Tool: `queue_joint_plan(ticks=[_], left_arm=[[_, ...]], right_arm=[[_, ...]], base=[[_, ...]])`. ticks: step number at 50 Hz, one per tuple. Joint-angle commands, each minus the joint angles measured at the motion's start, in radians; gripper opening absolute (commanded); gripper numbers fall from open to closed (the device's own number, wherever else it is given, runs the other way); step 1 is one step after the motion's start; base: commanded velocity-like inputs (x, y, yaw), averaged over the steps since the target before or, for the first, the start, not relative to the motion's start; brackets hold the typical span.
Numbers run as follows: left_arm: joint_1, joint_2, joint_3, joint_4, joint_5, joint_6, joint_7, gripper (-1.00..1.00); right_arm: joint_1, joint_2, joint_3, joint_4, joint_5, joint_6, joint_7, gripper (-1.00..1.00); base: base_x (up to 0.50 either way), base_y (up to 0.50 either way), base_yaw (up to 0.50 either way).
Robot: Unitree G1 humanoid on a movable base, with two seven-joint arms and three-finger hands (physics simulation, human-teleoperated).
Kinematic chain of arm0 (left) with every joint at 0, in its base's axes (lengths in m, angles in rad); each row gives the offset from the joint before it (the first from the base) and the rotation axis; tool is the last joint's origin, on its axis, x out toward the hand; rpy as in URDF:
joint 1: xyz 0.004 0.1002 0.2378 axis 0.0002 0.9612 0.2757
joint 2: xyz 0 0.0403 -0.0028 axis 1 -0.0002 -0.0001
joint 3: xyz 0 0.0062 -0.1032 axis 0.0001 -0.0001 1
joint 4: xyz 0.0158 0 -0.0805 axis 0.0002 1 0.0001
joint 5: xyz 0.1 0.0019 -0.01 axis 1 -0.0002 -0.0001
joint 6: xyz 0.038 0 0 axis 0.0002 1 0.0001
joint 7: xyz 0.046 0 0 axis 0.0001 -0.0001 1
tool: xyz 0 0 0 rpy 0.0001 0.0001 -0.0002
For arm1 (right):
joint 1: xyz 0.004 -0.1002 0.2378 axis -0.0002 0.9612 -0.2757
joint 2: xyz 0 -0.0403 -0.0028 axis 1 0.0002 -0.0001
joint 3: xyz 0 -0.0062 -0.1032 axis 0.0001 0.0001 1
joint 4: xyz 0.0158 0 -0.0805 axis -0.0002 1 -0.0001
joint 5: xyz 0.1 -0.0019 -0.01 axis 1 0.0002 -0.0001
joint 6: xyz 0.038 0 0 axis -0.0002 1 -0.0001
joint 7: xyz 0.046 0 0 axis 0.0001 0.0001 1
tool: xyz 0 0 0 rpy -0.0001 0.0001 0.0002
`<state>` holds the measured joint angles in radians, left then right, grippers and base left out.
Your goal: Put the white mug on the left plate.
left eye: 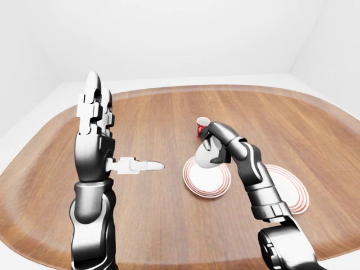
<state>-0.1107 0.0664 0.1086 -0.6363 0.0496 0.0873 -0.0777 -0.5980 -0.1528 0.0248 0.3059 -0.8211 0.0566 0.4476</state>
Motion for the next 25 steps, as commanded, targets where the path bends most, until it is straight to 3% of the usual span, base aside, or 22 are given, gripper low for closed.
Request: queue_joint_plan(ticks=[1, 12, 25], left_arm=[[-0.001, 0.002, 0.002, 0.007, -0.002, 0.000, 0.002, 1.00], [-0.001, 0.002, 0.001, 0.011, -0.002, 0.000, 0.001, 1.00], [0.002, 0.001, 0.000, 0.011, -0.001, 0.000, 0.000, 1.00]], right_arm=[[-0.019, 0.030, 0.021, 0.139, -0.070, -0.058, -0.107, -1.00], [-0.047, 0.055, 0.062, 0.307, -0.155, -0.144, -0.217, -1.00], [-0.084, 0.049, 0.082, 0.436, -0.316, -0.144, -0.280, -1.00]], base=[[0.00, 0.00, 0.00], [0.00, 0.00, 0.00], [0.00, 0.00, 0.00]])
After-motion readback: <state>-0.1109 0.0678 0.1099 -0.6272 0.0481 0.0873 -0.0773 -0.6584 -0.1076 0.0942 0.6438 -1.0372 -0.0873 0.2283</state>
